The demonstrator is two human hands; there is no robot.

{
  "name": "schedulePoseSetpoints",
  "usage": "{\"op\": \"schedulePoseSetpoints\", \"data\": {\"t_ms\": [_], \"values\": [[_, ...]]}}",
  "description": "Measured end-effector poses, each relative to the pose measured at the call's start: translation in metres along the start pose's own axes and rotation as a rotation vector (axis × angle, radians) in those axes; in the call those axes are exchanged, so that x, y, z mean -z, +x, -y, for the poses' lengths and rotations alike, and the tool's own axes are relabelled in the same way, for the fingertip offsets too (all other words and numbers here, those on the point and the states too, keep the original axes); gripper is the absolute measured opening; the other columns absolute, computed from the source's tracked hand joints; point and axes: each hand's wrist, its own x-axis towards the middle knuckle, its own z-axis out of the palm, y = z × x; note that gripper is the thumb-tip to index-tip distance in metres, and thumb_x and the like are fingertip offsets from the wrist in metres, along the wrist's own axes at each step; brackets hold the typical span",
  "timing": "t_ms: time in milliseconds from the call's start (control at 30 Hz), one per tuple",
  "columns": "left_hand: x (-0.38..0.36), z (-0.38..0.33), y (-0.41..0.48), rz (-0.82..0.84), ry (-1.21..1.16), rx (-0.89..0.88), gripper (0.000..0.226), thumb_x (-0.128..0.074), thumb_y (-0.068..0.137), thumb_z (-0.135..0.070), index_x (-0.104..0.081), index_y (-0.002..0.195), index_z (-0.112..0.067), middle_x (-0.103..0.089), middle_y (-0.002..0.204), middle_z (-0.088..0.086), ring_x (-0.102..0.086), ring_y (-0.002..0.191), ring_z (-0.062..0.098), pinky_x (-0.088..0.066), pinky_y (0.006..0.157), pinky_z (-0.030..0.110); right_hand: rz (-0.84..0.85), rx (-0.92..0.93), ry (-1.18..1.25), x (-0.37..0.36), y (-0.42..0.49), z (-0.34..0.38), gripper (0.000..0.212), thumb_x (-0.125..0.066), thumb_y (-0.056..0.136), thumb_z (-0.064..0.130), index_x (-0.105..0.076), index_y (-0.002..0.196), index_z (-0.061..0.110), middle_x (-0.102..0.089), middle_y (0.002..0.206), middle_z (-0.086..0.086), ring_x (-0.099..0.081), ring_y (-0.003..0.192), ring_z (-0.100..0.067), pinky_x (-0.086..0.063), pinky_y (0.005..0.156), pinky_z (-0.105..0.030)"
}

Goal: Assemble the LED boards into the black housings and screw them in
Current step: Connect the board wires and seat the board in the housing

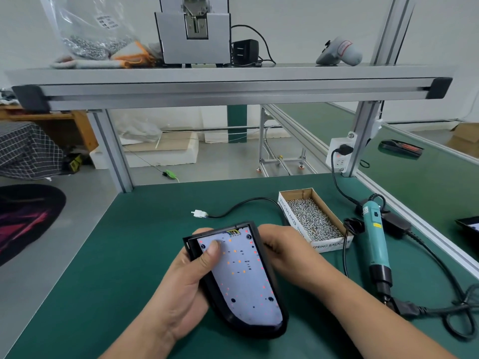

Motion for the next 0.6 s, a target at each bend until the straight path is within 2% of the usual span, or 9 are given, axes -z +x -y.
{"op": "schedulePoseSetpoints", "data": {"t_ms": [267, 433, 533, 600], "values": [[-0.008, -0.003, -0.003, 0.005, -0.001, -0.040, 0.080, -0.095, 0.074, -0.041, -0.065, 0.139, -0.005, -0.063, 0.145, 0.024, -0.062, 0.133, 0.043, -0.053, 0.107, 0.057, -0.063, -0.034, 0.006, 0.001, 0.003, 0.010, 0.007, -0.065, 0.100, 0.008, -0.068, 0.095, 0.013, -0.065, 0.087, 0.000, -0.063, 0.087, -0.022, -0.051, 0.076, -0.043], [-0.010, -0.005, -0.006, -0.018, 0.015, -0.027, 0.084, -0.100, 0.065, -0.040, -0.068, 0.134, -0.003, -0.066, 0.139, 0.025, -0.068, 0.125, 0.041, -0.059, 0.098, 0.052, -0.069, -0.022, 0.027, 0.006, 0.002, 0.012, 0.013, -0.063, 0.101, 0.012, -0.066, 0.090, 0.017, -0.063, 0.084, 0.004, -0.061, 0.084, -0.018, -0.051, 0.075, -0.040], [-0.010, -0.006, -0.007, -0.018, 0.021, -0.027, 0.077, -0.097, 0.070, -0.037, -0.069, 0.133, -0.003, -0.068, 0.137, 0.026, -0.070, 0.121, 0.041, -0.059, 0.097, 0.053, -0.061, -0.022, 0.007, 0.006, 0.003, 0.011, 0.011, -0.060, 0.099, 0.014, -0.066, 0.090, 0.017, -0.063, 0.083, 0.004, -0.061, 0.083, -0.019, -0.050, 0.073, -0.040], [-0.010, -0.008, -0.008, 0.006, 0.022, -0.029, 0.067, -0.092, 0.076, -0.034, -0.071, 0.131, -0.004, -0.068, 0.136, 0.026, -0.071, 0.119, 0.040, -0.060, 0.095, 0.051, -0.068, -0.016, 0.004, 0.007, 0.003, 0.013, 0.014, -0.053, 0.095, 0.023, -0.056, 0.082, 0.028, -0.057, 0.078, 0.009, -0.057, 0.078, -0.013, -0.046, 0.068, -0.032]]}}
